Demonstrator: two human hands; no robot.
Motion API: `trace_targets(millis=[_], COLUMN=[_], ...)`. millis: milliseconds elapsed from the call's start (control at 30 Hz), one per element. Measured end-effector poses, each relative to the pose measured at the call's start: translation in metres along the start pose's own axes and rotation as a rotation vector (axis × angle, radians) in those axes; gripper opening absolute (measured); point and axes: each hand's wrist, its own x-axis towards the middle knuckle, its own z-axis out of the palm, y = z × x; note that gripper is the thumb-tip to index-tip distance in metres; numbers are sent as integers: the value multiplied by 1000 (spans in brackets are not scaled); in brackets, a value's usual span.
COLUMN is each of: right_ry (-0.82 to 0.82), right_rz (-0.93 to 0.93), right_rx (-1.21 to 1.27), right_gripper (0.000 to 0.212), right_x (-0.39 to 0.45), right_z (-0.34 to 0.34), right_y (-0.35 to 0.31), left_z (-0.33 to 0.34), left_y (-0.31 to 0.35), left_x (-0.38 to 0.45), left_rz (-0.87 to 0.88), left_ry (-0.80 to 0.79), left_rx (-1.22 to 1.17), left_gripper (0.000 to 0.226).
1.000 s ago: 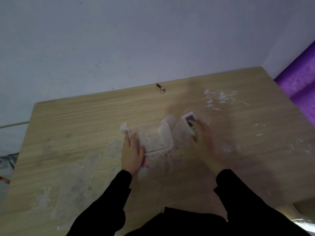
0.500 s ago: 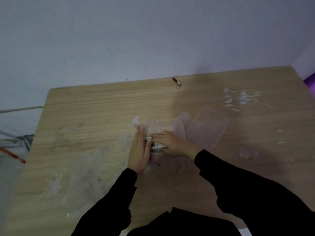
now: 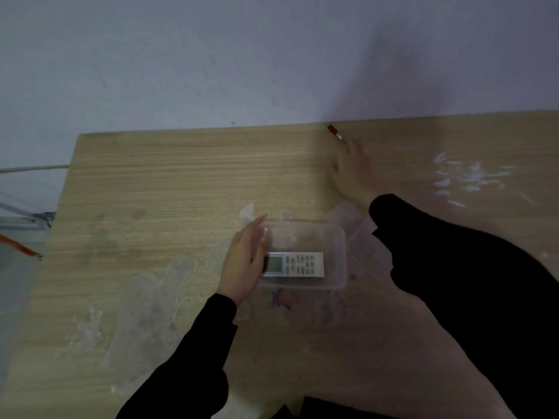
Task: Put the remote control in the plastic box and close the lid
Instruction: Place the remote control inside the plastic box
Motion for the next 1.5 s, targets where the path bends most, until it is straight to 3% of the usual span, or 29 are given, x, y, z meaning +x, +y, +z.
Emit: trace_targets(millis=[300, 533, 633, 800, 967, 1200, 1367, 1500], right_ry=[104, 46, -69, -261, -300, -336, -294, 63], right_rz=[285, 106, -8, -164, -136, -90, -267, -143], right_rx=[-26, 567, 639, 615, 503, 234, -8, 234], right_gripper=[25, 6, 7, 15, 17, 15, 22, 22], right_x=[62, -6, -55, -126, -141, -136, -137, -163], right_z=[16, 9, 0, -4, -2, 8, 16, 6], right_y=[12, -18, -38, -57, -54, -51, -56, -29], left_z=[4, 0, -4, -10, -9, -11, -2, -3], left_y=[-2, 8, 22, 50, 53, 48, 48, 41], left_x=[-1, 4, 6, 1, -3, 22, 18, 5], left_rz=[-24, -27, 53, 256, 133, 240, 244, 306], left_ry=[30, 65, 153, 9, -131, -224, -209, -114], left_rx=[-36, -82, -43, -2, -18, 422, 521, 345], left_gripper=[43, 38, 42, 32, 28, 13, 15, 16])
